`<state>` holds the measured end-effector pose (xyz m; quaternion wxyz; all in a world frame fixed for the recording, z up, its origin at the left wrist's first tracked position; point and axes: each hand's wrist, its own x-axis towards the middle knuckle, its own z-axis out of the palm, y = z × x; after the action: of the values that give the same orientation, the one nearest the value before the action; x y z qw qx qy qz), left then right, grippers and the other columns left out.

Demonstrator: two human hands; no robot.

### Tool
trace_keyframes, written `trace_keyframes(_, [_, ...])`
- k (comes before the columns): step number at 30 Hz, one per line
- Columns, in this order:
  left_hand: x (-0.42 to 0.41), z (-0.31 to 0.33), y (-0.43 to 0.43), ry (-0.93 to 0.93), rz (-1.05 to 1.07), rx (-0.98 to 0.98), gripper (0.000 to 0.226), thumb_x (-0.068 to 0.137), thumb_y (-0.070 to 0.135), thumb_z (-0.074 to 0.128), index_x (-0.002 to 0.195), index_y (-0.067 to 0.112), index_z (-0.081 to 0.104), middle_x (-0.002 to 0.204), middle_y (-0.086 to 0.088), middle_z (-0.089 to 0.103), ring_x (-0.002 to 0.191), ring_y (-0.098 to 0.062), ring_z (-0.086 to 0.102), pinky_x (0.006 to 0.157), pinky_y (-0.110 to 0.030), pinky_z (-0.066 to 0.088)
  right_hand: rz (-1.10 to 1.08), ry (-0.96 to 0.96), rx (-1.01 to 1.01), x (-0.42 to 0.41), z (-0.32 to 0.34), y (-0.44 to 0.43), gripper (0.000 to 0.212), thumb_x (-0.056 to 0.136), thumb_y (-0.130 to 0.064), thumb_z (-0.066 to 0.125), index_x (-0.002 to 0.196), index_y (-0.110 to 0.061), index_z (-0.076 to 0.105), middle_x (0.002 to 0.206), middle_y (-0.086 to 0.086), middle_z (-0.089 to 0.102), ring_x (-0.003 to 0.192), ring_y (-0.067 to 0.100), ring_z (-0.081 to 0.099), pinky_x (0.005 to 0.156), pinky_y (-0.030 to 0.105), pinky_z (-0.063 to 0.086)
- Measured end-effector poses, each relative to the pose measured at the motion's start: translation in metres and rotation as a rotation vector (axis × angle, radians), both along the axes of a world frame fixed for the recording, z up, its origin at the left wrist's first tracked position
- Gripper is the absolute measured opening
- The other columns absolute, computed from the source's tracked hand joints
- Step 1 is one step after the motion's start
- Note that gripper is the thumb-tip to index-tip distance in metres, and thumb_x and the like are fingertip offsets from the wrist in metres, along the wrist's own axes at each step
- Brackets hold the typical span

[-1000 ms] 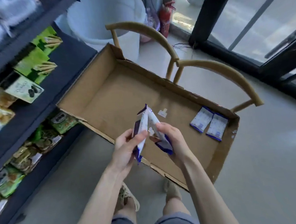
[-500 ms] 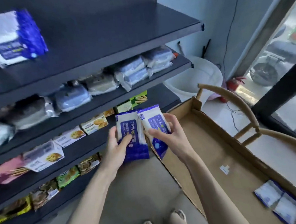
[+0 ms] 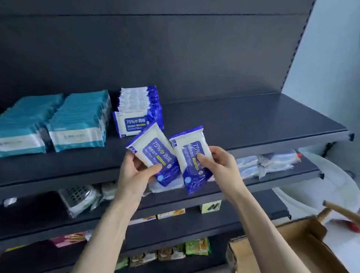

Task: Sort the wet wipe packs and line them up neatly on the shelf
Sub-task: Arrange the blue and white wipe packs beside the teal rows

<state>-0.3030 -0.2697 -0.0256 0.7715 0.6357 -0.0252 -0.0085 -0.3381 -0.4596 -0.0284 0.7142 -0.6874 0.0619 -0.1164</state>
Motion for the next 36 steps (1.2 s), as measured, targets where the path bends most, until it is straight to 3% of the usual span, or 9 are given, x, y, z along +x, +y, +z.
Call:
trace_keyframes(7, [0.074,0.026,0.016,0.066,0.035,-0.28,0.028,0.088,-0.005,0.056,0.099,0.02,0.05,0.091,-0.003,0.072,0.078,-0.018,0.07,0.065,-0.038,0.057,0.184,0.017,0.144,0.094,0.024,0.023,0.013,0.093,-0.012,0.057,0.105,-0.008,0.053,0.093,0.008,0.073,0.079,0.022,0.069,0.071,0.039,0.056])
trace_keyframes(9, [0.09,0.029,0.023,0.07,0.024,-0.291,0.016,0.092,0.006,0.055,0.1,0.02,0.053,0.09,-0.002,0.074,0.079,-0.019,0.07,0.069,-0.04,0.058,0.19,0.004,0.124,0.115,0.028,0.026,0.011,0.093,-0.011,0.057,0.104,-0.009,0.053,0.091,0.008,0.073,0.077,0.021,0.069,0.067,0.034,0.055])
trace_keyframes(15, [0.134,0.038,0.058,-0.203,0.094,0.507,0.031,0.077,0.005,0.075,0.094,0.024,0.058,0.088,0.008,0.067,0.078,-0.01,0.062,0.071,-0.024,0.049,0.17,-0.043,-0.054,0.164,0.036,0.032,0.01,0.093,-0.007,0.057,0.1,-0.01,0.05,0.096,0.007,0.071,0.078,0.016,0.069,0.066,0.028,0.057])
trace_keyframes(18, [0.156,0.049,0.066,-0.285,0.074,0.824,0.048,0.076,0.009,0.077,0.107,0.028,0.046,0.085,0.011,0.06,0.075,-0.004,0.059,0.062,-0.019,0.046,0.175,-0.073,-0.161,0.18,0.036,0.039,0.012,0.093,-0.007,0.056,0.095,-0.014,0.047,0.103,0.008,0.069,0.089,0.019,0.07,0.075,0.039,0.057])
trace_keyframes(22, [0.178,0.057,0.072,-0.43,0.088,1.34,0.032,0.083,0.025,0.07,0.109,0.021,0.051,0.102,0.003,0.063,0.096,-0.02,0.057,0.083,-0.034,0.044,0.108,-0.071,-0.322,0.194,0.029,0.048,0.013,0.092,-0.009,0.058,0.092,-0.017,0.048,0.103,0.009,0.068,0.096,0.026,0.067,0.08,0.051,0.055])
trace_keyframes(25, [0.192,0.056,0.073,-0.582,0.087,1.625,0.034,0.087,0.037,0.063,0.113,0.018,0.053,0.113,0.002,0.061,0.108,-0.019,0.048,0.091,-0.032,0.03,0.051,-0.051,-0.333,0.198,0.028,0.053,0.013,0.093,-0.011,0.058,0.091,-0.018,0.047,0.101,0.004,0.068,0.093,0.016,0.068,0.069,0.037,0.058])
trace_keyframes(28, [0.202,0.051,0.074,-0.648,0.109,1.731,0.038,0.088,0.044,0.059,0.115,0.018,0.052,0.115,0.002,0.06,0.11,-0.019,0.045,0.092,-0.032,0.028,0.002,-0.064,-0.384,0.199,0.029,0.058,0.011,0.093,-0.014,0.058,0.093,-0.017,0.048,0.098,-0.004,0.065,0.087,0.006,0.065,0.058,0.02,0.052])
trace_keyframes(33, [0.2,0.043,0.077,-0.7,0.145,1.699,0.048,0.084,0.047,0.063,0.119,0.018,0.046,0.117,0.001,0.058,0.111,-0.02,0.046,0.089,-0.032,0.028,-0.112,-0.19,-0.642,0.199,0.027,0.066,0.015,0.088,-0.007,0.064,0.101,-0.015,0.063,0.1,-0.008,0.045,0.098,0.014,0.052,0.081,0.022,0.043])
trace_keyframes(36, [0.197,0.042,0.085,-0.717,0.147,1.595,0.059,0.081,0.043,0.069,0.127,0.016,0.044,0.123,-0.002,0.053,0.114,-0.022,0.045,0.092,-0.033,0.029,-0.128,-0.239,-0.828,0.199,0.029,0.072,0.026,0.085,-0.008,0.068,0.11,-0.011,0.065,0.097,-0.006,0.047,0.096,0.015,0.045,0.082,0.019,0.033])
